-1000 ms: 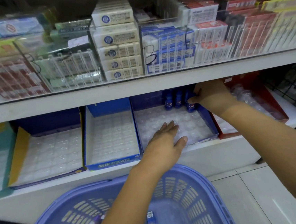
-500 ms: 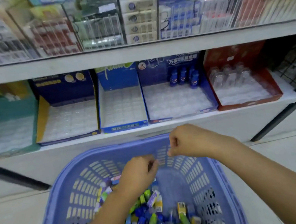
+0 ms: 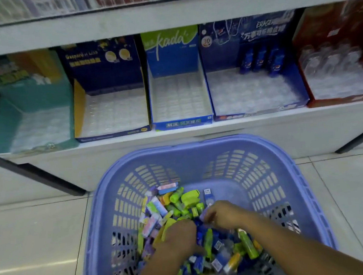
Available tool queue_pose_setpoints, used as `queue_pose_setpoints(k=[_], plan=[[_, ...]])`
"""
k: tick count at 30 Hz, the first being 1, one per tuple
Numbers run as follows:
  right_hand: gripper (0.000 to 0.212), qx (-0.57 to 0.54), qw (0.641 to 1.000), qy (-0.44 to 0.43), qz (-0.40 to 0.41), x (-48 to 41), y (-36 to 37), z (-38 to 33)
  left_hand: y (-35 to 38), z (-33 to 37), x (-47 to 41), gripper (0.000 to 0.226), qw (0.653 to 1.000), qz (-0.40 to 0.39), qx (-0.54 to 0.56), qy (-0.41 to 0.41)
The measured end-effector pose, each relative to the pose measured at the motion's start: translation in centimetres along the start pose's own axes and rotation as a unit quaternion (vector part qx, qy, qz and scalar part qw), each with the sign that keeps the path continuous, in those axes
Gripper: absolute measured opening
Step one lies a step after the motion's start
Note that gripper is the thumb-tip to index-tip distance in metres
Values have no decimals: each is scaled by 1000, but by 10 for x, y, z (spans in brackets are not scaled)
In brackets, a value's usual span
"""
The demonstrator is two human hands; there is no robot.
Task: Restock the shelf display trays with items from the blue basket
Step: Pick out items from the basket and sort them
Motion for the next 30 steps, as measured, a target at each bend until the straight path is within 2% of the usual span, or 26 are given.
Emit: queue_pose_setpoints(k=[5, 8, 11, 13, 15, 17, 19, 22, 24, 25, 27, 28, 29, 30], plan=[[36, 12, 997, -57, 44, -15, 14, -10, -13, -8, -3, 27, 997, 16, 59, -43], [38, 34, 995, -81, 49, -20, 20, -16, -34, -39, -2, 38, 981, -9, 172, -94], [47, 109, 990, -79, 48, -25, 23, -20, -49, -65, 7, 25, 926, -19, 360, -111], [50, 170, 980, -81, 61, -27, 23, -25, -55, -69, 14, 13, 857, -25, 501, -115], [46, 197, 974, -80, 73, -27, 26, -29, -62, -69, 19, 6, 811, 0, 573, -114], [41, 203, 973, -83, 77, -27, 27, -33, -68, -63, 22, 4, 805, 16, 584, -103], [35, 186, 974, -96, 81, -23, 23, -35, -71, -56, 27, 12, 817, 16, 568, -97], [16, 47, 985, -116, 122, -9, 0, -42, -81, -49, 35, 23, 847, 24, 525, -84], [27, -113, 974, -94, 174, 6, -31, -44, -89, -44, 41, 22, 852, 39, 517, -72], [29, -218, 954, -89, 184, 16, -46, -45, -92, -40, 44, 20, 848, 43, 524, -63], [23, -453, 874, -112, 135, 37, -73, -50, -101, -26, 49, 23, 831, 37, 554, -26], [18, -522, 837, -128, 102, 50, -86, -53, -107, -16, 52, 28, 819, 38, 573, -2], [13, -541, 825, -145, 80, 64, -100, -56, -115, -5, 55, 32, 804, 46, 593, 23], [7, -526, 831, -165, 74, 79, -113, -57, -123, 7, 60, 35, 785, 56, 616, 49]])
Point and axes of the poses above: each hand's wrist, its own x-axis away from the middle knuckle, its own y-axis out of the palm, z = x × y, the point moved 6 cm from there along -x, towards the middle knuckle, and after that the axes turned 5 degrees about x, right-handed, at the moved point
